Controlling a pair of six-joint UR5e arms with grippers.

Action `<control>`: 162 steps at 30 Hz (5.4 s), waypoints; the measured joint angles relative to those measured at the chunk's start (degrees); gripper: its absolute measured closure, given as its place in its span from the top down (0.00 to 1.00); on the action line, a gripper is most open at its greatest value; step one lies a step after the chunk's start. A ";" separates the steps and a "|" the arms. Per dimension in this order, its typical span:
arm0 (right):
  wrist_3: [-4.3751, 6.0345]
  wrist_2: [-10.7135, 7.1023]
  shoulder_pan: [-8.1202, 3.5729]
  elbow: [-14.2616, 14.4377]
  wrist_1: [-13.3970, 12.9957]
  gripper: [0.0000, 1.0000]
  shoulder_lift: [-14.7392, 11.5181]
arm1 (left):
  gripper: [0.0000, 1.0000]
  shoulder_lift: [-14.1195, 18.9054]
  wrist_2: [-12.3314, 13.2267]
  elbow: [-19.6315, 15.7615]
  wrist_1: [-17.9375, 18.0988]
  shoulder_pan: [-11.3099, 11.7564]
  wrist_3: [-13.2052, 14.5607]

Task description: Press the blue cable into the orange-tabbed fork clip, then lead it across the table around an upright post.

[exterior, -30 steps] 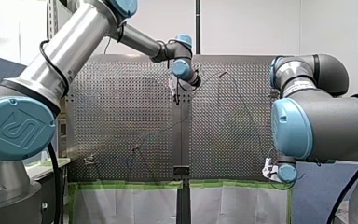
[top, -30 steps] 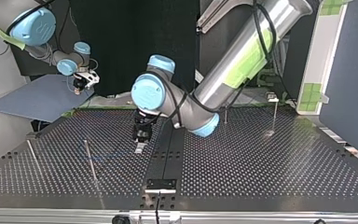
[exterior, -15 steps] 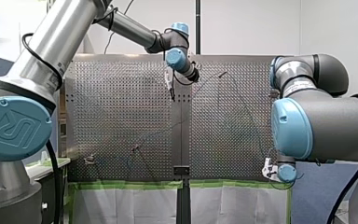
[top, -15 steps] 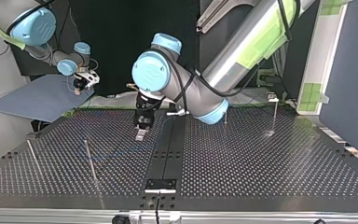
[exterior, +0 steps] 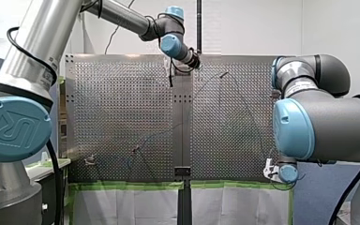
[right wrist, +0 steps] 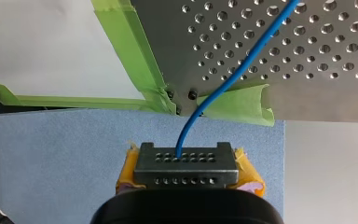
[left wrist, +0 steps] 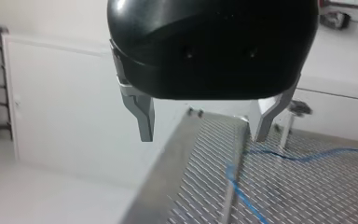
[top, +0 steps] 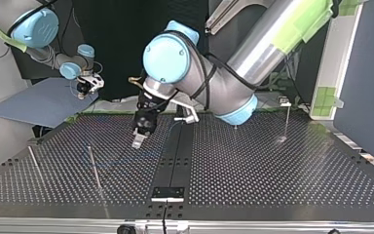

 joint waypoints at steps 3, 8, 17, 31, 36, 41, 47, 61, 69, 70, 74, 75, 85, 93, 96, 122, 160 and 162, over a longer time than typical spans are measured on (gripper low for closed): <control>0.00 0.00 0.00 0.00 0.01 0.00 0.00 | 1.00 -0.02 1.57 1.54 -0.50 -0.03 -0.05; 0.00 0.00 0.00 -0.02 0.02 0.00 -0.01 | 1.00 -0.50 3.72 4.09 -1.19 -0.07 -0.14; 0.00 0.00 0.05 -0.05 0.04 0.00 -0.04 | 1.00 -3.83 6.34 8.04 -4.18 -1.70 1.28; 0.00 0.00 0.07 -0.09 0.09 0.00 -0.02 | 1.00 -8.17 7.70 15.42 -7.61 -2.95 1.65; 0.08 -0.01 0.06 -0.10 0.10 0.00 -0.04 | 1.00 -9.92 7.73 17.91 -8.98 -3.19 2.43; 0.27 -0.07 0.02 -0.12 0.10 0.00 -0.03 | 1.00 -12.44 7.02 20.54 -11.42 -4.18 4.34; 0.40 -0.09 0.01 -0.11 0.10 0.00 -0.01 | 1.00 -15.34 6.70 23.44 -14.29 -4.60 5.07; 0.44 -0.09 -0.01 -0.10 0.10 0.00 -0.01 | 1.00 -17.98 6.56 29.45 -14.16 -4.40 5.91; 0.44 -0.09 -0.12 -0.10 0.10 0.00 0.00 | 1.00 -18.03 6.53 29.54 -16.45 -4.38 6.00; 0.44 -0.09 -0.11 -0.10 0.10 0.00 0.00 | 1.00 -18.03 6.53 29.33 -16.86 -4.36 6.06; 0.44 -0.09 -0.12 -0.10 0.10 0.00 0.01 | 1.00 -18.02 6.48 27.88 -17.13 -4.18 6.33; 0.44 -0.09 -0.13 -0.10 0.10 0.00 0.01 | 1.00 -18.01 6.42 27.49 -16.98 -4.12 6.43; 0.44 -0.16 -0.16 -0.10 0.10 0.00 0.01 | 1.00 -18.01 5.26 25.76 -16.00 -3.98 7.07; 1.05 -0.40 -0.17 -0.10 0.11 0.00 0.02 | 1.00 -17.99 4.58 25.79 -15.64 -4.28 7.13; 1.11 -0.42 -0.17 -0.12 0.10 0.00 0.01 | 1.00 -18.00 4.14 25.81 -15.74 -4.39 7.17; 1.23 -0.53 -0.08 -0.09 0.10 0.00 0.01 | 1.00 -17.84 -7.60 25.80 -18.25 -4.92 8.66; 1.77 -0.53 -0.34 -0.10 0.78 0.00 0.03 | 1.00 -17.28 -9.21 25.42 -18.64 -5.39 9.28; 1.76 -0.53 -0.35 -0.09 0.79 0.00 0.03 | 1.00 -16.81 -9.90 24.77 -18.69 -5.49 9.19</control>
